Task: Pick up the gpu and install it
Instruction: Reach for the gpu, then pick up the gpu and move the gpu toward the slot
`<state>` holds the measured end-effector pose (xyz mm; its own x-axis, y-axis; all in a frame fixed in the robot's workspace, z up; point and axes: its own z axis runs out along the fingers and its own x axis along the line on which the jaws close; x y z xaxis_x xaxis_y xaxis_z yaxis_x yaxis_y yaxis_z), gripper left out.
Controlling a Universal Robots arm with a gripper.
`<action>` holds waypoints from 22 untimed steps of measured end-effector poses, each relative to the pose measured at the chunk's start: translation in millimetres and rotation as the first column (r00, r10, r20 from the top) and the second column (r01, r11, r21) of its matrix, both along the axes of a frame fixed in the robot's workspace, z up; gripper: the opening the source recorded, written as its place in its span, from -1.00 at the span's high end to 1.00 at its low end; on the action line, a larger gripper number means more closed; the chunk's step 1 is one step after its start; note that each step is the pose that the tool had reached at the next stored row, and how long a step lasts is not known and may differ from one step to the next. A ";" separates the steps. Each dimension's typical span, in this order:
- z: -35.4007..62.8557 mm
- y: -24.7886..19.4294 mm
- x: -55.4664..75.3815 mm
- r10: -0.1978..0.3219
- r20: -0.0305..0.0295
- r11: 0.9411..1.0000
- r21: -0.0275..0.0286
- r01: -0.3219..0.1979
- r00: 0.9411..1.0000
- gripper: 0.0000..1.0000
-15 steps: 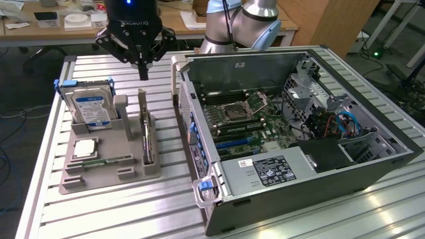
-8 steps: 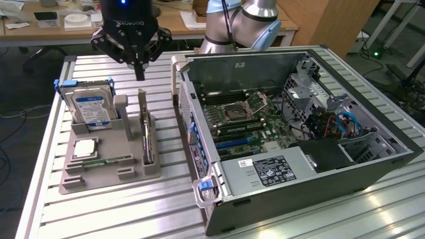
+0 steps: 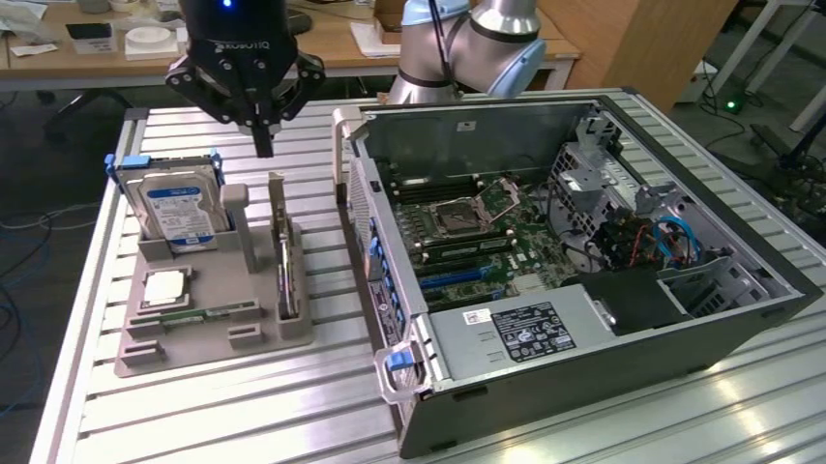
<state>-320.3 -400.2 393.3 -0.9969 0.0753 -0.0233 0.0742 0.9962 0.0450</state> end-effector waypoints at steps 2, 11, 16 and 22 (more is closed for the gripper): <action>0.0 -0.1 -2.4 0.000 0.000 1.000 0.000 0.000 1.000 0.79; 0.0 -0.1 -4.9 0.000 0.000 1.000 0.000 0.000 1.000 0.79; 0.0 -0.1 -4.9 0.000 0.000 1.000 0.000 0.000 1.000 0.79; 0.0 -0.1 -4.9 0.000 0.000 1.000 0.000 0.000 1.000 0.53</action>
<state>-325.2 -400.3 393.3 -0.9969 0.0753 -0.0233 0.0742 0.9962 0.0451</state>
